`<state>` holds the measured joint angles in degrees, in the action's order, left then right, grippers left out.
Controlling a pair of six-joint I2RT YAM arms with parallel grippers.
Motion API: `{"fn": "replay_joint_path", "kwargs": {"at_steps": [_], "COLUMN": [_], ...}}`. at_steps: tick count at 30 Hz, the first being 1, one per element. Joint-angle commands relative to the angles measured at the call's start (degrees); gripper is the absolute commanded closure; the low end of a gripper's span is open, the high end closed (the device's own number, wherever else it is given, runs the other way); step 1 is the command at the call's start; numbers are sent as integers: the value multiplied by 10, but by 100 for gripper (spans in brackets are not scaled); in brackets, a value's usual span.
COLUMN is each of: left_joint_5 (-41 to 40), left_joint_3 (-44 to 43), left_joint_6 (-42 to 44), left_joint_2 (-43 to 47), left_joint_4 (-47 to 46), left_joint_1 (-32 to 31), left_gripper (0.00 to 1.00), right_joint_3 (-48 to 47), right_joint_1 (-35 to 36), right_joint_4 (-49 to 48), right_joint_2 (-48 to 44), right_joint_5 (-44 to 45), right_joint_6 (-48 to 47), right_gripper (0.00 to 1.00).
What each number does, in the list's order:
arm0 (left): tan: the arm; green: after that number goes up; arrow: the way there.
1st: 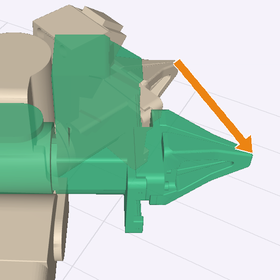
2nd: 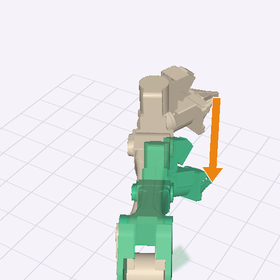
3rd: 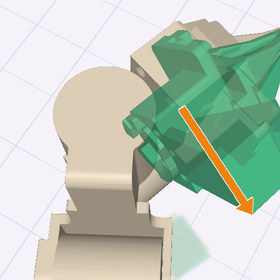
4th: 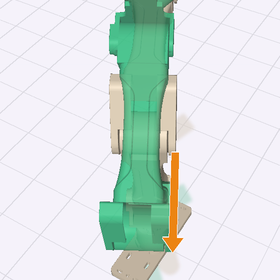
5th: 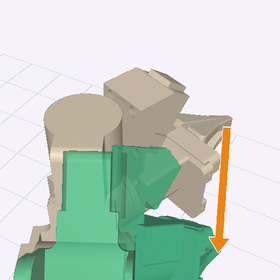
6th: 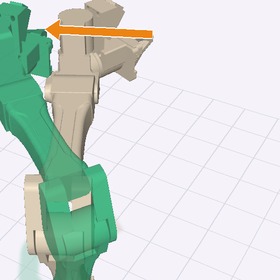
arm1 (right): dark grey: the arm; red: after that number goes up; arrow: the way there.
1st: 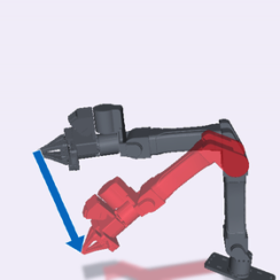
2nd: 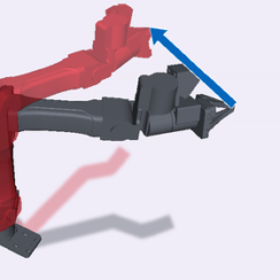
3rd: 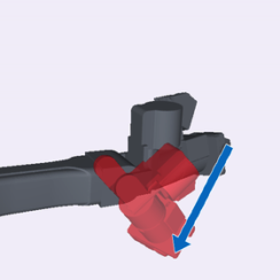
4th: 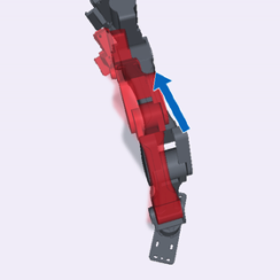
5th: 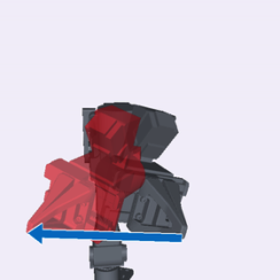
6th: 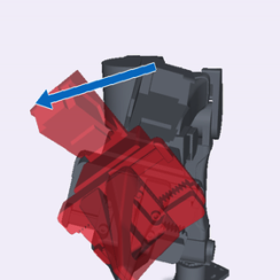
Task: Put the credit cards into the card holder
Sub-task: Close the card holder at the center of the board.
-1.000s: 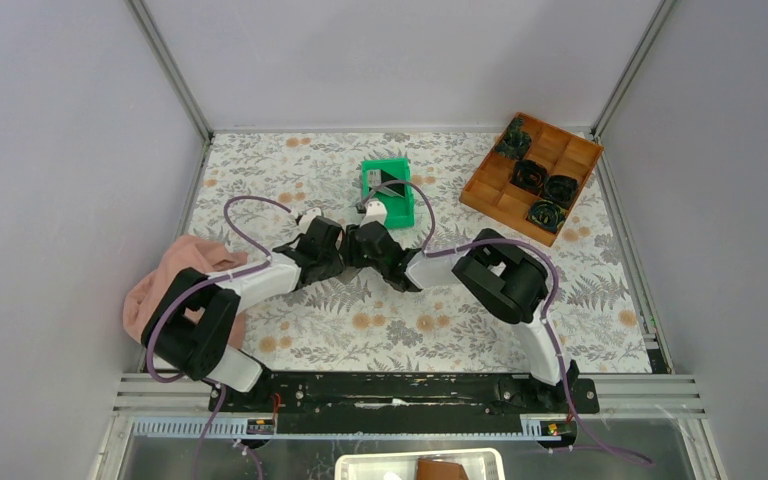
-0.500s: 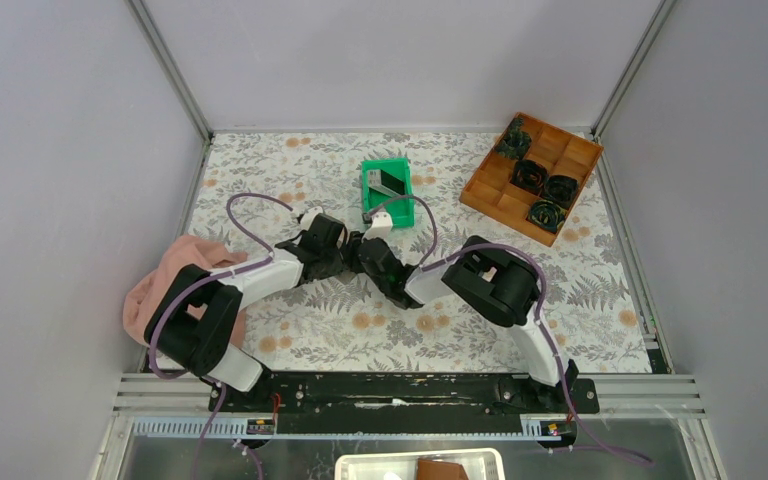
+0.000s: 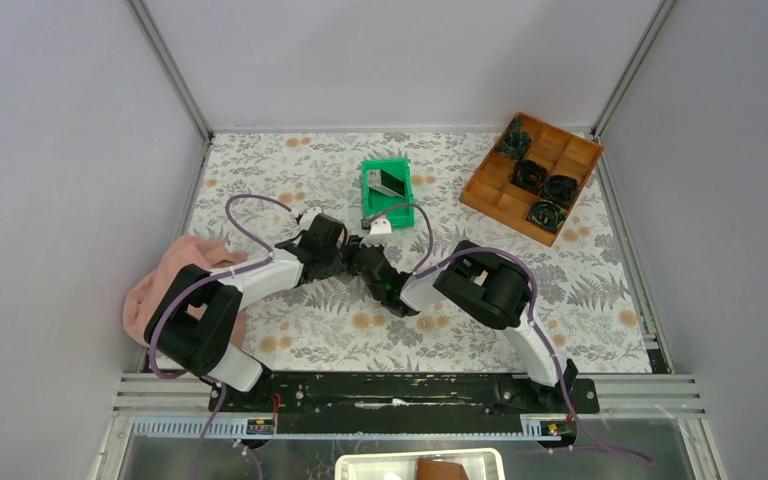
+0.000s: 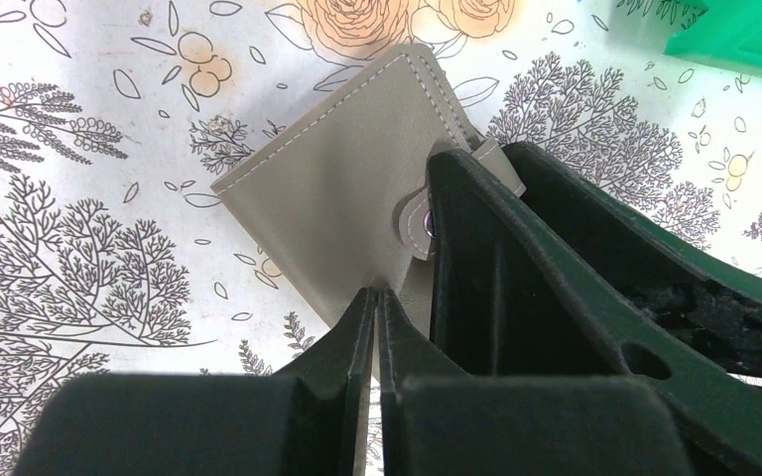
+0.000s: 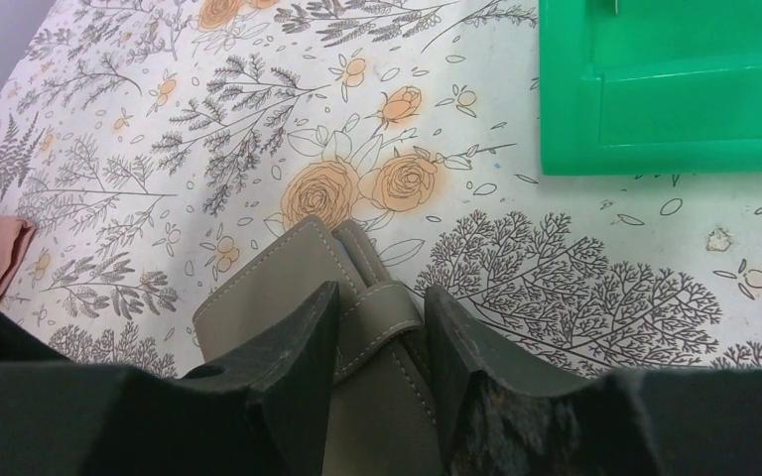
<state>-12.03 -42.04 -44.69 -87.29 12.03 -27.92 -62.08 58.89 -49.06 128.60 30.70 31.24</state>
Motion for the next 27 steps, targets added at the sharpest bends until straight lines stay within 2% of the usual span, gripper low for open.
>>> {"fn": "replay_joint_path", "kwargs": {"at_steps": [1, 7, 17, 22, 27], "left_joint_5": [-32, -37, -19, 2, 31], "left_joint_3": [38, 43, 58, 67, 76], "left_joint_6": [-6, -23, -51, -53, -44], "left_joint_2": [-38, -31, -14, -3, 15], "left_joint_4": [82, 84, 79, 78, 54], "left_joint_1": [6, 7, 28, 42, 45], "left_gripper": [100, 100, 100, 100, 100], "right_joint_3": [64, 55, 38, 57, 107], "right_joint_1": [62, 77, 87, 84, 57], "right_joint_4": [350, 359, 435, 451, 432], "right_joint_2": [141, 160, 185, 146, 60], "right_joint_5": [-81, -75, -105, -99, -146], "right_joint_6": [-34, -44, -37, -40, -29], "right_gripper": [57, 56, 55, 53, 49]}}
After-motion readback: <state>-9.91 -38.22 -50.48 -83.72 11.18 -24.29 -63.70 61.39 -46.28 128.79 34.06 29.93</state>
